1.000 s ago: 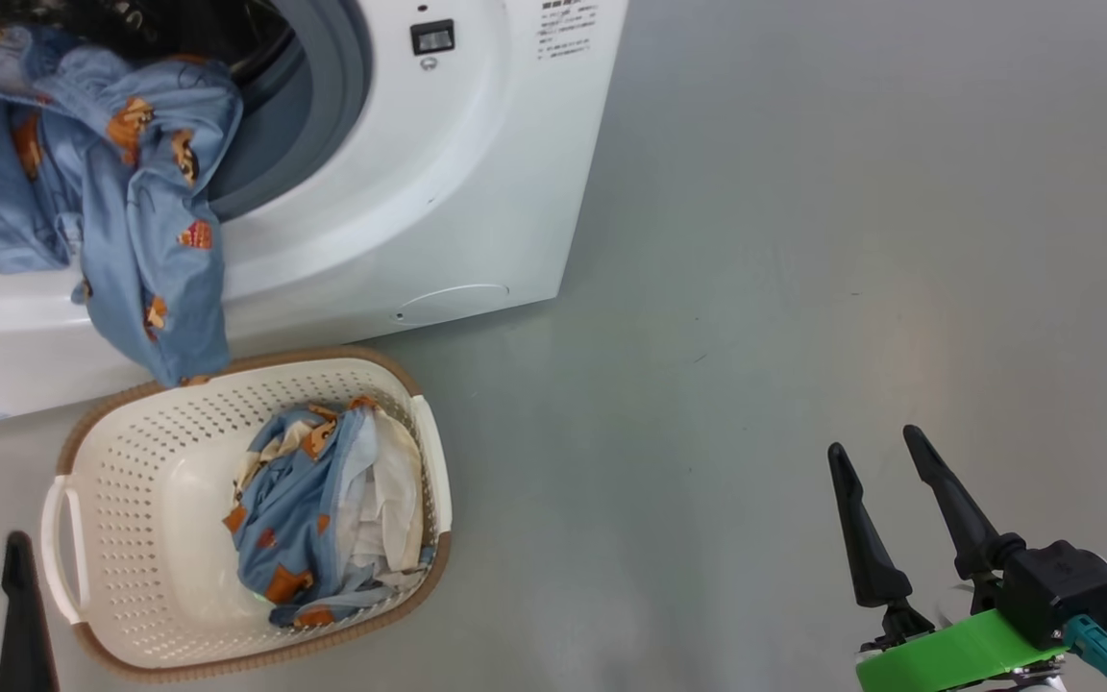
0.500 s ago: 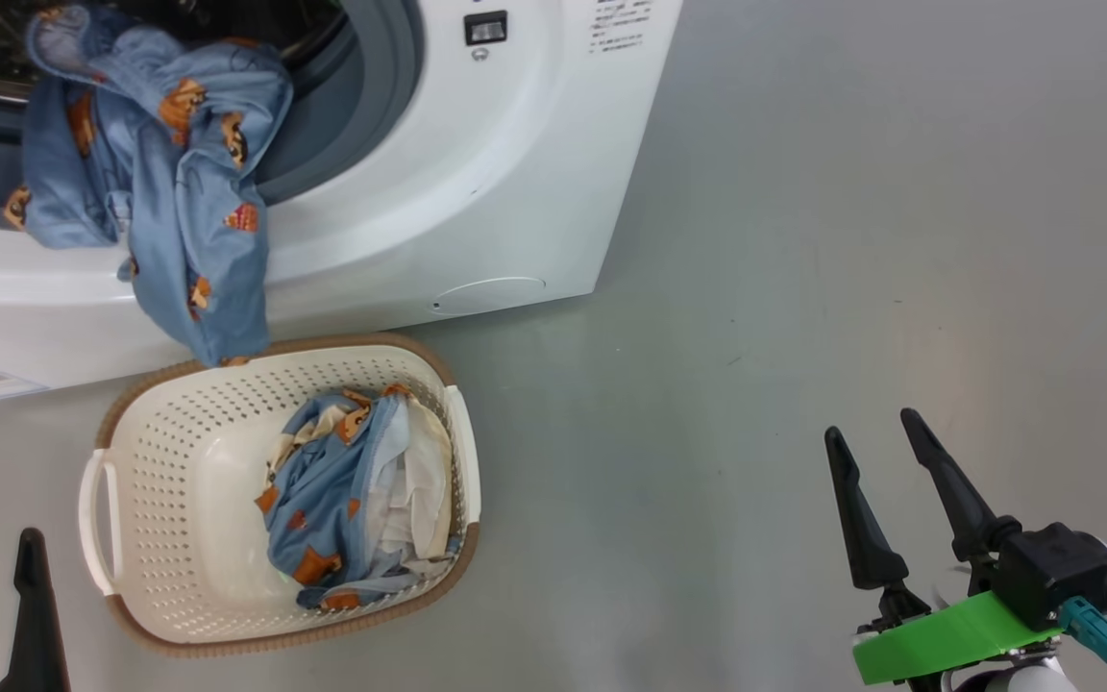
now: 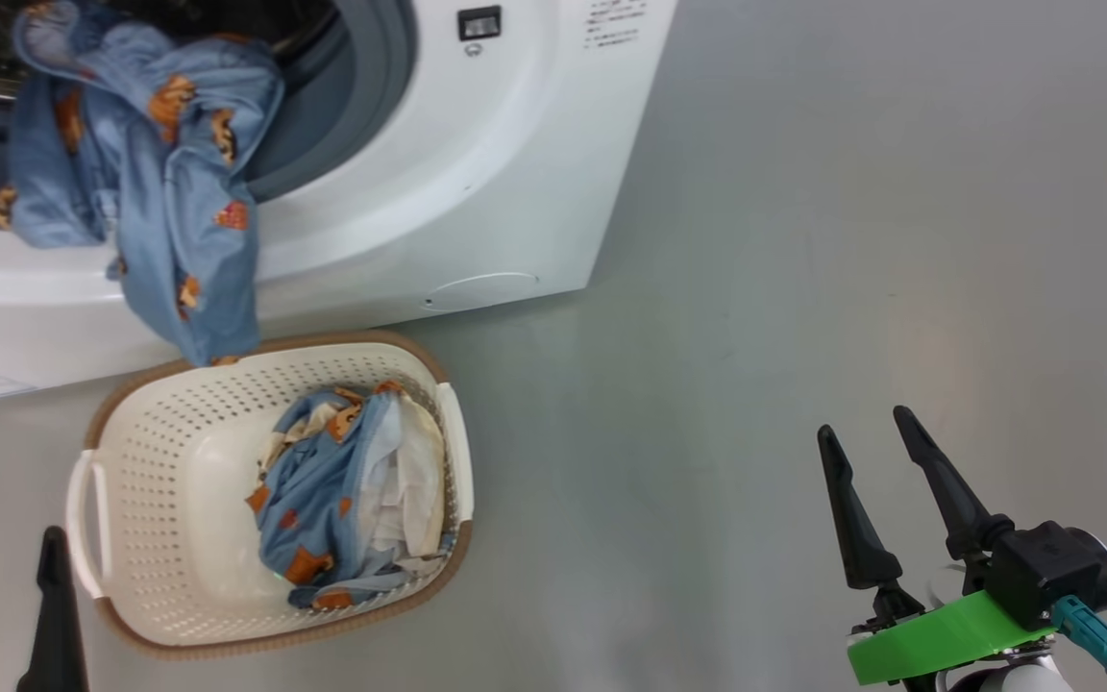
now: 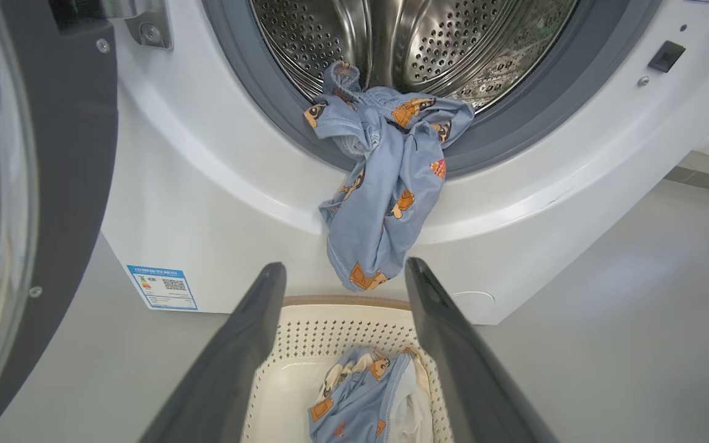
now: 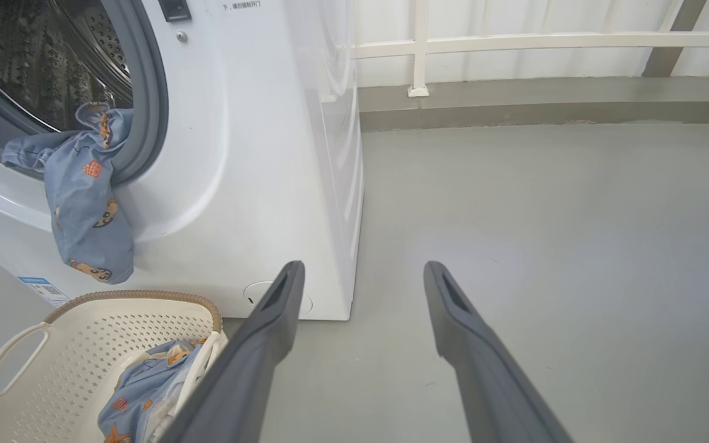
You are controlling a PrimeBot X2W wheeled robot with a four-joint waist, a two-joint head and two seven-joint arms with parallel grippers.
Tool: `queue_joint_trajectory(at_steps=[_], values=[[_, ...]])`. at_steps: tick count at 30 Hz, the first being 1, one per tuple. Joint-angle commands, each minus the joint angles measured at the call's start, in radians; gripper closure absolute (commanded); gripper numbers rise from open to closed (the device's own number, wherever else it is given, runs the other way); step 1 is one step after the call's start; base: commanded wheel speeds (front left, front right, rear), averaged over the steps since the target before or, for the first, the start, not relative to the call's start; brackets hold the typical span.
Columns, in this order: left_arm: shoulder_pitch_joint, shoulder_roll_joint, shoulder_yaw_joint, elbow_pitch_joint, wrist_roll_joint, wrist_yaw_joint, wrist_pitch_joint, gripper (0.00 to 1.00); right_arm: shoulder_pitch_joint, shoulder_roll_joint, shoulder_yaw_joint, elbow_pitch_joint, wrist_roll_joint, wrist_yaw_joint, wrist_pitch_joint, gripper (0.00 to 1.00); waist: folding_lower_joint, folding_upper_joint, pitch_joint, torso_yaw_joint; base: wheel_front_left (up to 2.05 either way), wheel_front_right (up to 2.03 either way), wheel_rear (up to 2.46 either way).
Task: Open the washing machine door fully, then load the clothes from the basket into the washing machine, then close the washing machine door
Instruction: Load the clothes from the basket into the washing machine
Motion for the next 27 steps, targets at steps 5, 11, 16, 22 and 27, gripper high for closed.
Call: queue_joint_trajectory(at_steps=[5,11,16,22,27], values=[[-0.091,0.042,0.004,0.017,0.026,-0.024,-0.008,0.00,-0.010,-0.011,0.040,-0.037,0.022,0.002,-0.012,0.00,0.0000,0.0000,0.015,-0.063,0.00,0.00,0.00],[-0.174,0.057,-0.029,0.105,0.033,-0.042,0.009,0.00,0.019,-0.011,0.050,-0.058,0.048,0.002,-0.012,0.00,0.0000,0.0000,0.015,-0.147,0.00,0.00,0.00],[-0.249,0.072,-0.042,0.203,0.031,-0.052,0.023,0.00,0.056,-0.011,0.052,-0.070,0.066,0.002,-0.012,0.00,0.0000,0.0000,0.009,-0.212,0.00,0.00,0.00],[-0.339,0.102,-0.026,0.347,0.028,-0.049,0.029,0.00,0.094,-0.011,0.058,-0.080,0.083,0.002,-0.012,0.00,0.0000,0.0000,0.002,-0.269,0.00,0.00,0.00],[-0.397,0.126,-0.020,0.438,0.038,-0.048,0.019,0.00,0.109,-0.011,0.064,-0.086,0.088,0.002,-0.012,0.00,0.0000,0.0000,0.001,-0.290,0.00,0.00,0.00]])
